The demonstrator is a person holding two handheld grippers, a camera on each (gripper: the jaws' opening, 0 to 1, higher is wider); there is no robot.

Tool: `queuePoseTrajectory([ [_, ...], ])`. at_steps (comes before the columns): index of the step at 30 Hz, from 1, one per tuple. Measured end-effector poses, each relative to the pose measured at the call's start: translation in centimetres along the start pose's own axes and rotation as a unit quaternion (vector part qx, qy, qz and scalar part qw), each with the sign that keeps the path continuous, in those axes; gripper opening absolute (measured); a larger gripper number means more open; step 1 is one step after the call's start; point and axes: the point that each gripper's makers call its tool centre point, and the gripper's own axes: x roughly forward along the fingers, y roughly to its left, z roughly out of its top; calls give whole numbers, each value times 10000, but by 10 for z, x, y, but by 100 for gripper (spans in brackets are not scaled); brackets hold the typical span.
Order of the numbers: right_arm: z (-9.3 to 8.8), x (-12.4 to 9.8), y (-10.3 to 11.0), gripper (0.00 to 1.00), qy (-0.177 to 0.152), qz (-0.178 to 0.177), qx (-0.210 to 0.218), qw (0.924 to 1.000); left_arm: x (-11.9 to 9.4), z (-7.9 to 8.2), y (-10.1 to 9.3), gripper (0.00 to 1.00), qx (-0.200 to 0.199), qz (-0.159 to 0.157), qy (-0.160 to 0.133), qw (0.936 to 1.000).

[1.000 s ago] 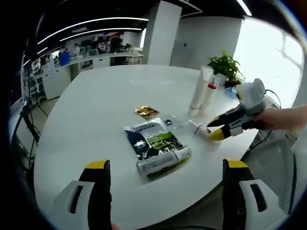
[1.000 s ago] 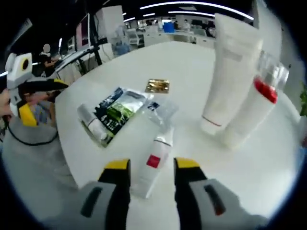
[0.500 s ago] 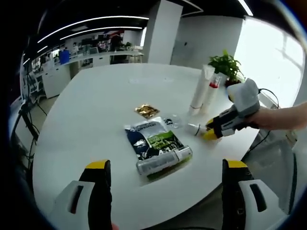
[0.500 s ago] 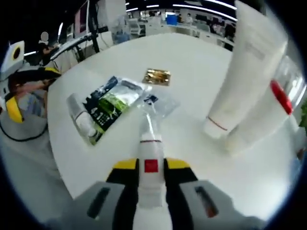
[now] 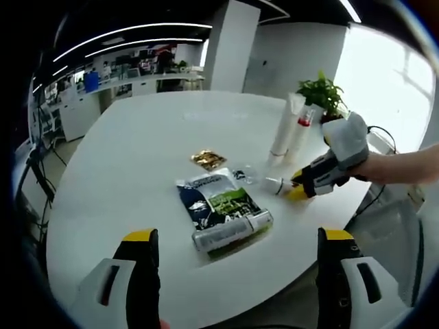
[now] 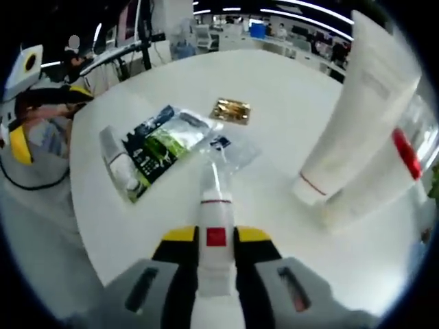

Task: Arrange the skincare products in the storage area until every visible bottle or jar stands upright without overlapping.

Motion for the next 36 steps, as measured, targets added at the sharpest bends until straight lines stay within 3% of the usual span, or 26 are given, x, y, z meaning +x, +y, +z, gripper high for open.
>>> queuePoseTrajectory([
  [7,-1,-5,7,18,-19,104,-365,9993,-3,7,-4,94,-210,-62,-143,9997],
  [18,10,-35,20,18,-492,35,-384,9980,-4,20,-19,93,-567,-262,-381,9973],
  [30,38,-83,36,18,-1276,-104,-241,9915,-5,33,-47,90,-859,-654,-596,9924],
  [32,50,-91,45,18,-1639,50,-245,9862,-6,37,-53,88,-970,-763,-647,9903],
  [35,53,-100,50,18,-1783,64,-125,9839,-7,43,-63,84,-1091,-945,-721,9869],
  [36,58,-105,54,18,-1965,72,-117,9804,-7,46,-67,83,-1151,-1034,-748,9851],
])
